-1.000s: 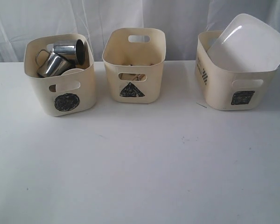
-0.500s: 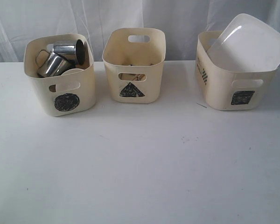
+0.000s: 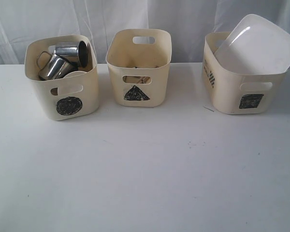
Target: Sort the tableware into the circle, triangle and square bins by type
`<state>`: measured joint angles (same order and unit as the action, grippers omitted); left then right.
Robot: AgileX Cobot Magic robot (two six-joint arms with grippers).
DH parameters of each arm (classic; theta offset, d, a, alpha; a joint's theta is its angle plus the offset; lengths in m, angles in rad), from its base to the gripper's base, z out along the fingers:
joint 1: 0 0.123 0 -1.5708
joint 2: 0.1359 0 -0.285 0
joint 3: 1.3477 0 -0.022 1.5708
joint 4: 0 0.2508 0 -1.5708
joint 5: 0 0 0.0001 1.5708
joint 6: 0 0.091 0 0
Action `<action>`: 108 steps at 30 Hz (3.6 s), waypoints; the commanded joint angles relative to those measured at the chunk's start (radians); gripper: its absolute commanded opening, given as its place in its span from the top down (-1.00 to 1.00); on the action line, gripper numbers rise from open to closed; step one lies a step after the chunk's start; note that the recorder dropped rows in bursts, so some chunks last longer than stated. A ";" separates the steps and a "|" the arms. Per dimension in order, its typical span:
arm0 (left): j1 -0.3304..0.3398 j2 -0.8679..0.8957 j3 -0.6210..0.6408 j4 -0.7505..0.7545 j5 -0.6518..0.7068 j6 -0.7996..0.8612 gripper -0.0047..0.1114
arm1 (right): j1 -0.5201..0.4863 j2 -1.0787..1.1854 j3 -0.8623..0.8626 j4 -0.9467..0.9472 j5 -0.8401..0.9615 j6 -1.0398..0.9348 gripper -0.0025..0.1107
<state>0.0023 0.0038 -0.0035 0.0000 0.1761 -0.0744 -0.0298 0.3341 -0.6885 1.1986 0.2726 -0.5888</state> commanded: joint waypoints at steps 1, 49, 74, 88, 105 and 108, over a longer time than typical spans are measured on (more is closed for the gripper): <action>-0.005 -0.004 0.004 0.000 -0.005 -0.004 0.92 | -0.001 -0.051 0.035 -0.019 -0.104 -0.021 0.96; -0.005 -0.004 0.004 0.000 -0.005 -0.004 0.92 | -0.079 -0.334 0.689 -1.218 0.075 0.568 0.96; -0.005 -0.004 0.004 0.000 -0.005 -0.004 0.92 | -0.110 -0.334 0.689 -1.216 0.075 0.568 0.96; -0.005 -0.004 0.004 0.000 -0.005 -0.004 0.92 | -0.110 -0.334 0.689 -1.216 0.075 0.568 0.96; -0.005 -0.004 0.004 0.000 -0.005 -0.004 0.92 | -0.110 -0.334 0.689 -1.214 0.075 0.568 0.96; -0.005 -0.004 0.004 0.000 -0.005 -0.004 0.92 | -0.110 -0.334 0.689 -1.214 0.075 0.568 0.96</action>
<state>0.0023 0.0038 -0.0035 0.0000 0.1761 -0.0744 -0.1339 0.0065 -0.0012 -0.0090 0.3643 -0.0234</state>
